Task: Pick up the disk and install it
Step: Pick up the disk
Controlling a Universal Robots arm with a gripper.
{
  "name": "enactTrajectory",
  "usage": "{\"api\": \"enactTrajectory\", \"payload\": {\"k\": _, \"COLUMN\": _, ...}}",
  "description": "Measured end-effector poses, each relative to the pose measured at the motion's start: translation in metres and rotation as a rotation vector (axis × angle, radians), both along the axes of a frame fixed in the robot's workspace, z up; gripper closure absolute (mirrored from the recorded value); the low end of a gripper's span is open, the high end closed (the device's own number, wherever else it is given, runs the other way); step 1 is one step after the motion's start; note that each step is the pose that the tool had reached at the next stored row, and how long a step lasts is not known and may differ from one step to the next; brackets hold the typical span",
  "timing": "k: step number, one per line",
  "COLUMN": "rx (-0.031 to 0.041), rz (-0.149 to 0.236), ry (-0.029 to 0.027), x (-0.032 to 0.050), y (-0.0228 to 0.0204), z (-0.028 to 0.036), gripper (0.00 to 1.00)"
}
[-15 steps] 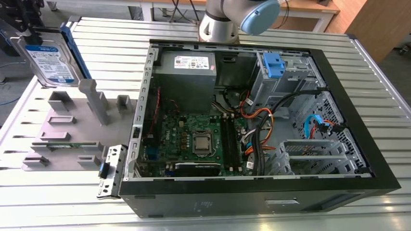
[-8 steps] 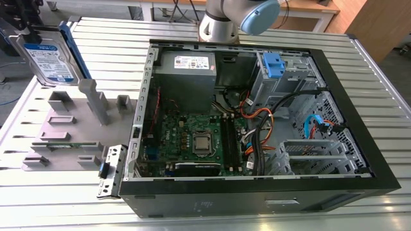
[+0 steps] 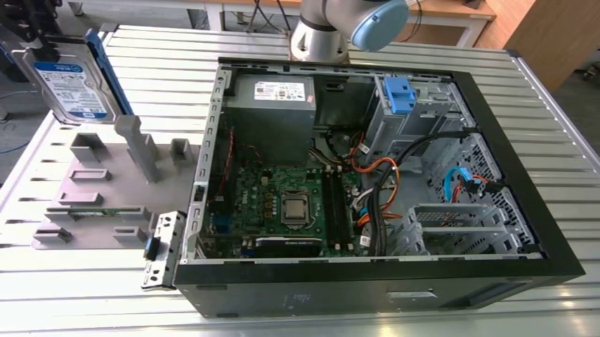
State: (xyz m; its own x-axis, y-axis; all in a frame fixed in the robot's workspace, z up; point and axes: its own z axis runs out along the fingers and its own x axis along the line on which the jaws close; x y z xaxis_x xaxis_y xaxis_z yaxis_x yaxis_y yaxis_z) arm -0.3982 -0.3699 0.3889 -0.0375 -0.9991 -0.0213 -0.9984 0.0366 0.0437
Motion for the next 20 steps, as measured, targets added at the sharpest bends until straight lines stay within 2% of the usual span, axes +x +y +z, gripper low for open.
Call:
{"api": "enactTrajectory", "payload": {"k": 7, "rx": 0.0, "rz": 0.0, "ry": 0.0, "x": 0.0, "y": 0.0, "z": 0.0024, "gripper": 0.65}}
{"api": "enactTrajectory", "payload": {"k": 20, "rx": 0.0001, "rz": 0.0, "ry": -0.0001, "x": 0.0, "y": 0.0, "z": 0.0148, "gripper": 0.65}}
